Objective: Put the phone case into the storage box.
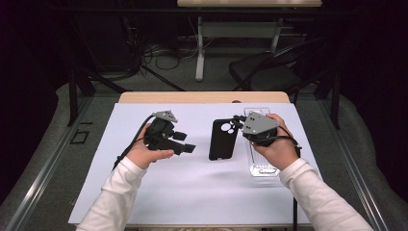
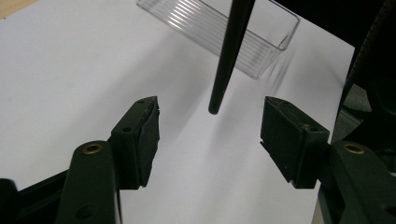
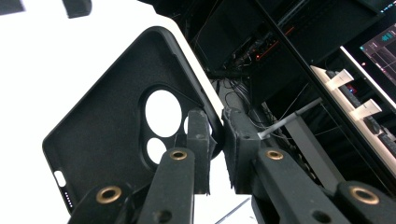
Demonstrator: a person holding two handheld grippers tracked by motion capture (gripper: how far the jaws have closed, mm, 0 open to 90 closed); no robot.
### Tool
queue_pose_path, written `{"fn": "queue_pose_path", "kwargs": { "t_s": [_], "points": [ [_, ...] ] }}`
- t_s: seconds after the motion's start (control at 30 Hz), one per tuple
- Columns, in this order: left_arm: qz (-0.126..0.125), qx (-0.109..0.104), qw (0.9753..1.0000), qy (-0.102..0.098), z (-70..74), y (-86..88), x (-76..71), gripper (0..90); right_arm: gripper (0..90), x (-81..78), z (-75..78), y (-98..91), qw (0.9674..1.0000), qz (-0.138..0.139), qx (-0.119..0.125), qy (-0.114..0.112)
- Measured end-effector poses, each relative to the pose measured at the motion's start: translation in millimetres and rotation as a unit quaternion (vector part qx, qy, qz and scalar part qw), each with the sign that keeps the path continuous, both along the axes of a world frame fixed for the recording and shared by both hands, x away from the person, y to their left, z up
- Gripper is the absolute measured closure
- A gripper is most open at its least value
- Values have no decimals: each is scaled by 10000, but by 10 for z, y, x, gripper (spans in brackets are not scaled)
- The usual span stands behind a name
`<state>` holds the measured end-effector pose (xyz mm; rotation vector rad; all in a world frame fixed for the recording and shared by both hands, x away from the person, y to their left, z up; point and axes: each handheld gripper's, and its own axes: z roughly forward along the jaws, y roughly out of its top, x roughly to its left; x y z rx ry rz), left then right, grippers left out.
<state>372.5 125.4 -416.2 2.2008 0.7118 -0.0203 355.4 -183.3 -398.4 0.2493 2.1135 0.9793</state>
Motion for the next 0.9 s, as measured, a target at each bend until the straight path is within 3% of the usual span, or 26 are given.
{"fn": "queue_pose_path", "kwargs": {
  "t_s": [0.07, 0.33, 0.63, 0.9],
  "points": [
    [153, 12, 9999, 34, -21, 25, -17, 377, 814, 5, 7, -13, 10000, -10, -15, -11],
    [304, -132, 9994, 3, -100, 140, -48, 280, 814, 50, 17, -75, 9999, -51, -65, -82],
    [538, -284, 9981, 114, -154, 262, -30, 177, 814, 128, 97, -146, 9997, -144, -66, -162],
    [617, -193, 9979, 51, -185, 370, -38, 61, 814, 209, 171, -208, 9995, -200, -88, -240]
  ]
}}
